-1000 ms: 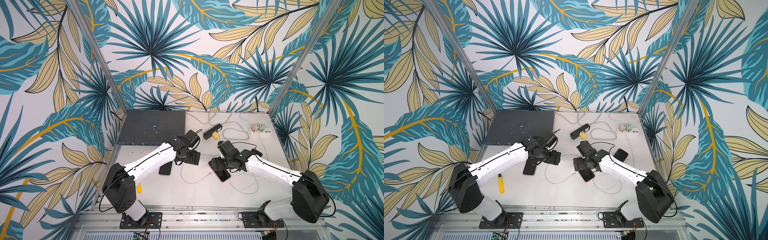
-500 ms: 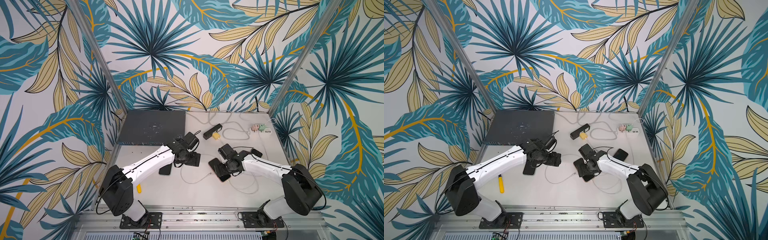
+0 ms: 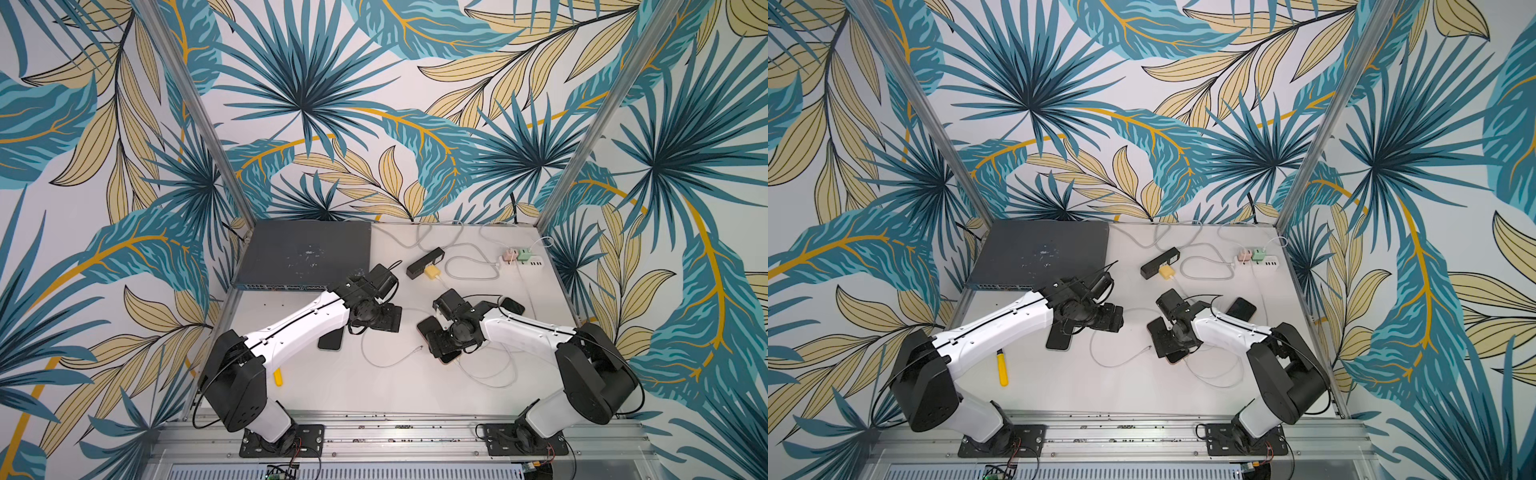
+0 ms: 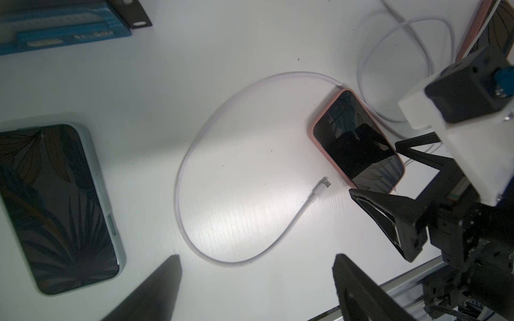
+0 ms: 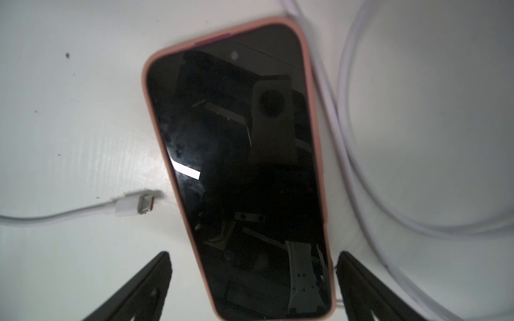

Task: Unplug the charging cable from the phone
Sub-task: Pick up the phone at the center of the board.

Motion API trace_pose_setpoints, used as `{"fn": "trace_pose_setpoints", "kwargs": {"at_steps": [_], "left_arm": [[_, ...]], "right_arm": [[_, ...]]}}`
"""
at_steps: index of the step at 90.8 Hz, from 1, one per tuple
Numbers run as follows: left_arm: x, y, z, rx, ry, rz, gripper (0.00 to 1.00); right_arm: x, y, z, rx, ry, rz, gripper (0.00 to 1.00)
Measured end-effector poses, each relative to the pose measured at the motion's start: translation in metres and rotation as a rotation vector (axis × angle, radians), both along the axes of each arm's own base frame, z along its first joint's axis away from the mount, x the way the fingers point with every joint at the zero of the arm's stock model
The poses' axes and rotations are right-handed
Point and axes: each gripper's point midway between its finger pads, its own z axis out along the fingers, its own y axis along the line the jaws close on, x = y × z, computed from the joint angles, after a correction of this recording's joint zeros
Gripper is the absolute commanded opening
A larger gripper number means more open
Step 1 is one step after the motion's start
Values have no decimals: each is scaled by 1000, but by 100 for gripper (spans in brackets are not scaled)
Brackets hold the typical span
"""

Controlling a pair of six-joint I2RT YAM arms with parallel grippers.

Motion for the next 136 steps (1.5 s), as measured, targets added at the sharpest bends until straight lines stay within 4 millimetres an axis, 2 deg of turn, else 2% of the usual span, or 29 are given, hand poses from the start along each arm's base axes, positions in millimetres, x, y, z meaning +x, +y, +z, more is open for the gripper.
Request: {"fn": "trace_pose_setpoints", "kwargs": {"at_steps": [42,80,114,136], "left_arm": [[-3,0,-6,-7,17,-1,88],[-3,-1,-8,-9,16,1,88],[-3,-1,-8,-10,15,1,88],[-4,-1,-10,-9,21,1,88]], "right_arm": [[5,5,2,-2,-2,3,92],[7,5,-7,-34,15,9,92],[12,9,-9,-63,7,17,88],[12,9,-11,-74,7,25,80]]}}
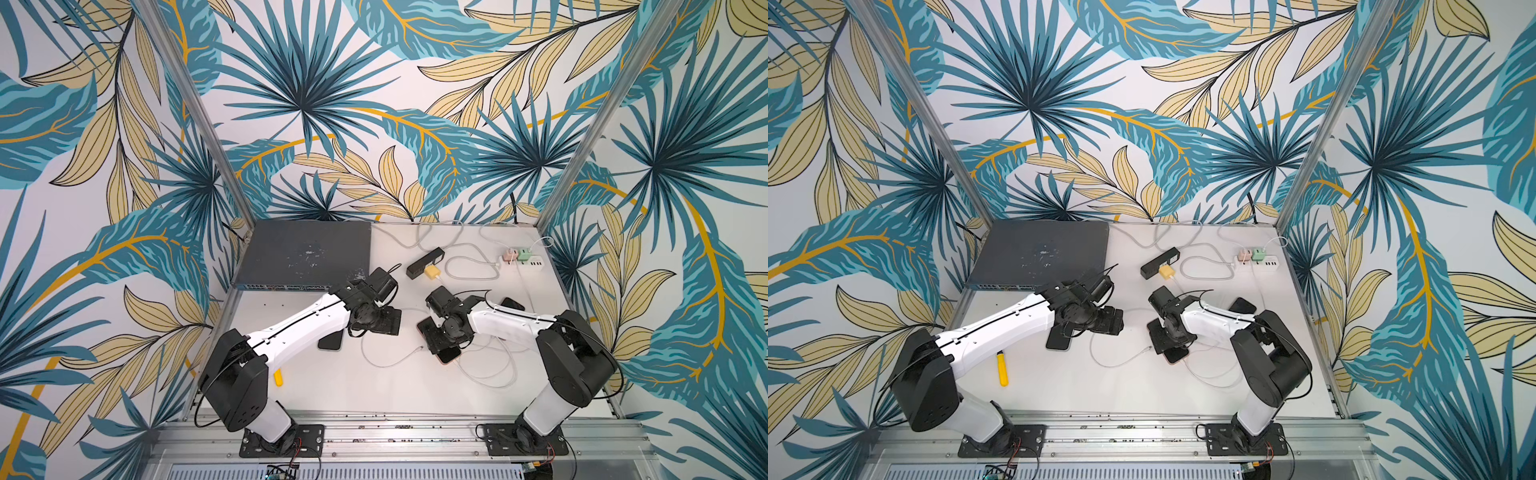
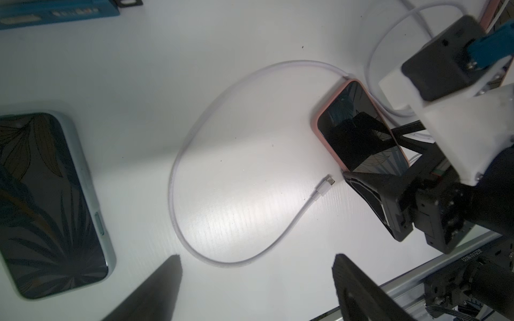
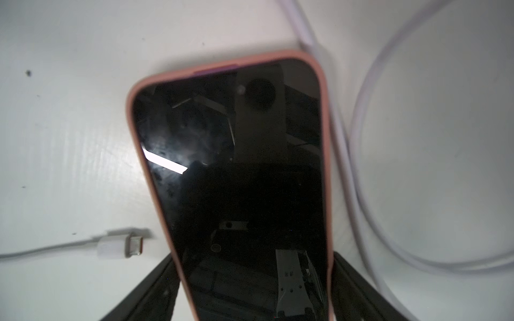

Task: Unplug the charging cable from the phone
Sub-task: Pick up the phone at the center of the board.

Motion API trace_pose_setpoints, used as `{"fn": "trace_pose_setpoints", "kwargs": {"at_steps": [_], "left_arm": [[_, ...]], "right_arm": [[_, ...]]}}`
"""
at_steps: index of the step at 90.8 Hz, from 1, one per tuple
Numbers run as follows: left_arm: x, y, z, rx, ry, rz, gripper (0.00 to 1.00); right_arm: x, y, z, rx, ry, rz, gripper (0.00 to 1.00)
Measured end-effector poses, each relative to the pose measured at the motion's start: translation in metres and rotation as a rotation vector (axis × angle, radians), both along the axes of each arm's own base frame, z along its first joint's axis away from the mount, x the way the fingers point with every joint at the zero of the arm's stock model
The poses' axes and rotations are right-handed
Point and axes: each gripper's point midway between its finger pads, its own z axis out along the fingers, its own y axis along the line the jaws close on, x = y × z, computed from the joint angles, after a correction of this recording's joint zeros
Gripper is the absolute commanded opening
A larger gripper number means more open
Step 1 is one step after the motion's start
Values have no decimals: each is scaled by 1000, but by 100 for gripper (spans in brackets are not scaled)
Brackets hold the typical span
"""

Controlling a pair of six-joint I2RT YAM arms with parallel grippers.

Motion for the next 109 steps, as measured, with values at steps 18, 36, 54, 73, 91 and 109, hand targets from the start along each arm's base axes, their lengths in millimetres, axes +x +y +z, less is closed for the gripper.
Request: {"fn": "trace_pose_setpoints", "kwargs": {"at_steps": [18,36,54,73,91,109], "left_arm": [[0,0,-1,0,1,0,88],[0,-1,-1,-4,1,1,88],[-1,-2,-1,-14,6,-3,86],[-2,-8,-1,-44,11,-1,86],[-5,-19,-1,-83,10,-10,86],[-17,-23,-3,-156,8,-2,85]], "right_arm": [[0,0,0,-1,0,6,72],[0,1,0,-2,0,7,68],[1,1,3,-8,4,6,63],[13,8,20,-1,-28,6,63],[24,17,37,16,-60,14,62],[36,22,43,17,-69,23,62]]}}
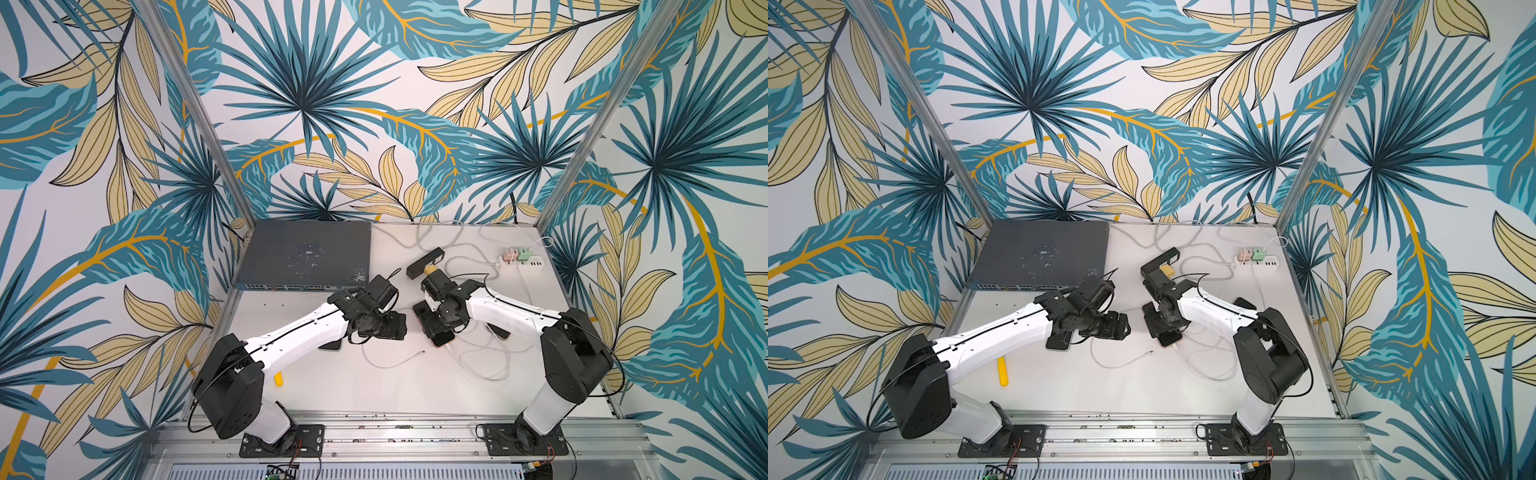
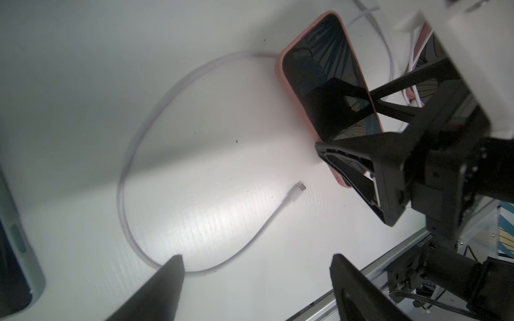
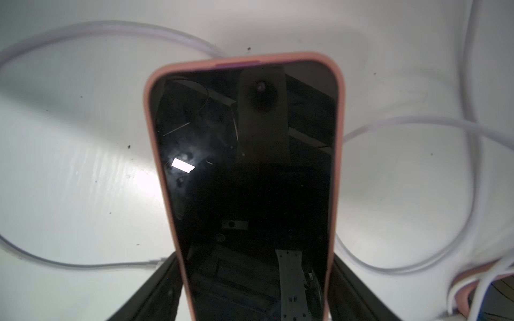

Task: Unplug the charging cable from the phone
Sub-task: Pick up the phone at the center of the board.

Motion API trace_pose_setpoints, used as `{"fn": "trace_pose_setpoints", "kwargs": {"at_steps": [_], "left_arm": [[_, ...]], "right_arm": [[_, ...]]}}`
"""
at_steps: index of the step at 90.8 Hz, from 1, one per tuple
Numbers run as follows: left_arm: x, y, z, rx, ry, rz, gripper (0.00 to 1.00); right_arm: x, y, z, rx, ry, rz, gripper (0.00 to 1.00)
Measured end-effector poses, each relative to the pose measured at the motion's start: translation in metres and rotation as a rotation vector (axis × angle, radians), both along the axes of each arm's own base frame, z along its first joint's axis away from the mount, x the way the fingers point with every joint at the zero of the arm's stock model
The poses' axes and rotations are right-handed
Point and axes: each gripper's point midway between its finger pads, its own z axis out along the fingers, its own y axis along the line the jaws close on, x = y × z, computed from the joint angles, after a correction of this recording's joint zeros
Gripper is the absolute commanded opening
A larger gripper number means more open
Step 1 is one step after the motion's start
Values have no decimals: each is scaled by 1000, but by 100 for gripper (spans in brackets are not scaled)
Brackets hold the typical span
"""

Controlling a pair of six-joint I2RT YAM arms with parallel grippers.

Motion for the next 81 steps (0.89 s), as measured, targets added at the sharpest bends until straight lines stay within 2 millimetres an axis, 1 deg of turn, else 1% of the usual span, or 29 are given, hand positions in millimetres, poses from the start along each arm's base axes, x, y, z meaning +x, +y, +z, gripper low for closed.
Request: {"fn": "trace_pose_setpoints", "kwargs": {"at_steps": [9,20,40,51,59,66,81], "left_arm": [[-7,-1,1,-43,-7,12,85],[-15,-12,6,-94,-25,2,85],[-24,-52,22,-205,-87,-65,85],[-25,-75,22,-255,-106,-85,84],[-24,-89,18,-293,-111,-83,83],[-22,-97,10,-320,-107,-69,82],[-21,-103,-9,-378,-110,-32,82]], "right_arm": [[10,1,1,-2,-2,-4,62],[23,2,9,-1,-10,-6,62],[48,15,34,30,-57,1,62],[57,18,49,47,-79,0,62],[62,21,59,61,-93,-1,62],[66,25,66,72,-106,-2,62],[69,29,71,85,-108,1,62]]}}
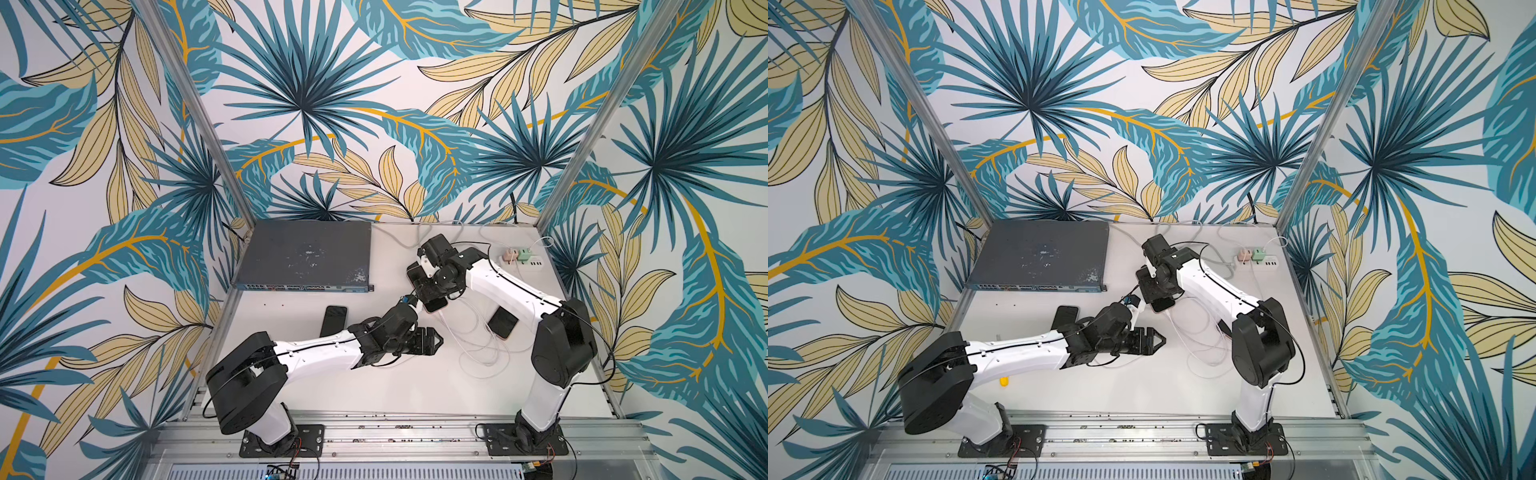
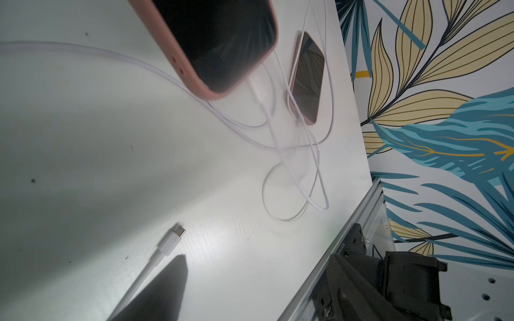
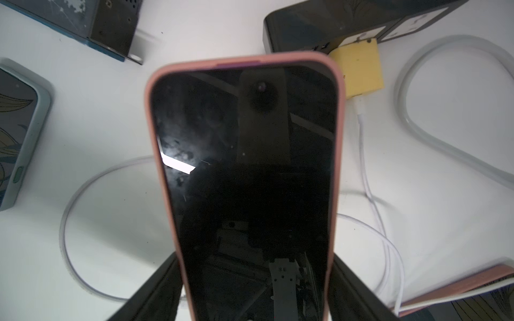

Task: Unplug the charging cable from the phone
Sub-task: Pick up the phone at the center of the board, then remove the charging cable from the phone.

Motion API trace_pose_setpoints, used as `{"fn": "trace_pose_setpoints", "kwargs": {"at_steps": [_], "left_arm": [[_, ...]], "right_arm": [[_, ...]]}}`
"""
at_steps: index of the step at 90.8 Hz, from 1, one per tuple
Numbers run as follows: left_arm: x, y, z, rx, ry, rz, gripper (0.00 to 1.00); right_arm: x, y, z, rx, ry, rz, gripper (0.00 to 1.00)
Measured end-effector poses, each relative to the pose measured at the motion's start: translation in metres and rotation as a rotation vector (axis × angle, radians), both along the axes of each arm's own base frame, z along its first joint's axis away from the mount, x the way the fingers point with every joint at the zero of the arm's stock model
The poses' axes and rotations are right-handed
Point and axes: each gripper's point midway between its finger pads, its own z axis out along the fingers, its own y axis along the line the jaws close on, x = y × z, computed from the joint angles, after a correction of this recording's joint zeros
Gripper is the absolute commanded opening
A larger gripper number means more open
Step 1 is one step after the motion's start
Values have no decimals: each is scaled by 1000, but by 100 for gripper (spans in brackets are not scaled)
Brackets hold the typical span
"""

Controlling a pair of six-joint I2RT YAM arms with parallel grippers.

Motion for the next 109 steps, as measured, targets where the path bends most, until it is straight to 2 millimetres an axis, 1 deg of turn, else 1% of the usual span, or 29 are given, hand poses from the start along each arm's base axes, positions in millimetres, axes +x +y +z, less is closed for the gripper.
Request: {"fn": "trace_pose_setpoints", "kwargs": {"at_steps": [8,17,26,35,42,52,59,65,73,93,98,109], "left_arm": [[1,-5,-6,-26,-14,15,81],[2,-19,-6,-81,-42,23,81],[4,-33,-6,-138,-55,26,79],[9,-42,-9,-185,-53,42,76],[11,-45,-12,-204,-49,54,75],[14,-47,-12,-227,-49,66,72],[14,-49,-13,-237,-47,68,66],[15,-51,-15,-239,-44,68,65],[15,-53,-19,-235,-38,69,59],[19,-55,-22,-235,-31,74,57],[20,-56,-22,-239,-30,75,54],[24,-58,-22,-244,-29,75,50]], "right_arm": [[1,2,1,3,4,1,62],[2,3,2,6,6,2,62],[1,3,1,8,10,3,62],[1,3,1,9,12,0,62],[2,3,3,12,11,-6,62],[3,3,4,17,8,-6,62],[3,3,4,18,9,-9,61],[3,3,4,19,8,-11,61],[4,4,4,22,6,-13,61],[7,4,5,33,0,-24,61],[8,4,5,37,-5,-26,61],[11,4,6,44,-12,-34,61]]}}
